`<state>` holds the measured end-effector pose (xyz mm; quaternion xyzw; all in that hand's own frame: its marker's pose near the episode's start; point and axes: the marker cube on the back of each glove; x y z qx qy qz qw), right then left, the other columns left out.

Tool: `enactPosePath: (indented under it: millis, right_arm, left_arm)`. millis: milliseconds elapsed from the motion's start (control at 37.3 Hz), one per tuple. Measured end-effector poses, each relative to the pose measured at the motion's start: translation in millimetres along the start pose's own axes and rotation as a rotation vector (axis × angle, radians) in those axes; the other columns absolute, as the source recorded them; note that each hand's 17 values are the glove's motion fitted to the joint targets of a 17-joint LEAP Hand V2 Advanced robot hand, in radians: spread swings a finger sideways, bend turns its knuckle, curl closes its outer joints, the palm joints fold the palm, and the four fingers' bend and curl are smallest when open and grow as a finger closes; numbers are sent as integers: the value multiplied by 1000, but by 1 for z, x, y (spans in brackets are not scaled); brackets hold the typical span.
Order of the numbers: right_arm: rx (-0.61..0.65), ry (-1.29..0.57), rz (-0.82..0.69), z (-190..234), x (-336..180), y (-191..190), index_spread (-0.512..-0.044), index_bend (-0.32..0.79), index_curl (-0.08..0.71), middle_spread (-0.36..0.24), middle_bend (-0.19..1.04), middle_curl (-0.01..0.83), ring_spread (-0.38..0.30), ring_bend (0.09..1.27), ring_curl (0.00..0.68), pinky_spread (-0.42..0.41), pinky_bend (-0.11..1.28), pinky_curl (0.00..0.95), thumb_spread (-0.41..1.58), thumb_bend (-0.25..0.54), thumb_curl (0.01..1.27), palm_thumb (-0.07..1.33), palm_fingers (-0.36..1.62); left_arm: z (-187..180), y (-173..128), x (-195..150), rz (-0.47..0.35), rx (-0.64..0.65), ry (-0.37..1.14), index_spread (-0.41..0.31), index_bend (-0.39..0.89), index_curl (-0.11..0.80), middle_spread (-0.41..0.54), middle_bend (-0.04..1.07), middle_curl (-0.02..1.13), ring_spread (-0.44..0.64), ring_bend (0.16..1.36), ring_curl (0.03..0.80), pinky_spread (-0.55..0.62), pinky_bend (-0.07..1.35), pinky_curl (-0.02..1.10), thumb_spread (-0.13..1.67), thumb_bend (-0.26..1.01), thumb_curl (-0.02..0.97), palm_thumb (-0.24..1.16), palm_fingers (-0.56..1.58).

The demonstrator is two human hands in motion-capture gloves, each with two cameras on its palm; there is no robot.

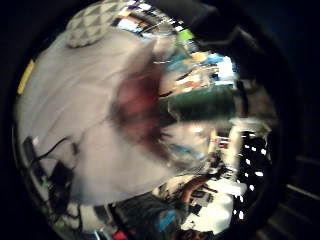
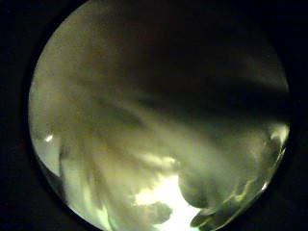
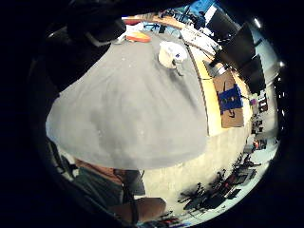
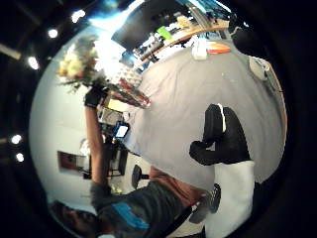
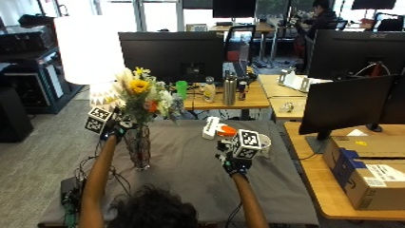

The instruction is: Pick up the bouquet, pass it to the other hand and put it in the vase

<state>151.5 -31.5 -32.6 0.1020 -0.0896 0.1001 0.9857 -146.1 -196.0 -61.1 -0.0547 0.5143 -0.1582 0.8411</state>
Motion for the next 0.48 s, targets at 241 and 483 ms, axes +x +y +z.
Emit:
enactPosePath:
  millis: [241, 483]
  right_arm:
    - [14, -12, 0, 0, -4, 0, -302, 183, 427, 45, 159, 328, 156, 193, 336, 305, 401, 372, 1185, -14, 513, 894, 554]
    - [19, -23, -21, -3, -16, 4, -300, 183, 426, 46, 156, 320, 157, 195, 339, 303, 396, 373, 1185, -14, 510, 895, 550]
  left_arm:
    - [-35, 45, 11, 85, 101, 86, -21, 70, 420, -24, 247, 415, 28, 631, 380, 344, 333, 364, 962, 50, 387, 816, 311]
    - [-69, 80, 15, 209, 242, 138, -10, 125, 373, 8, 247, 402, 73, 627, 361, 427, 293, 340, 982, -5, 401, 825, 369]
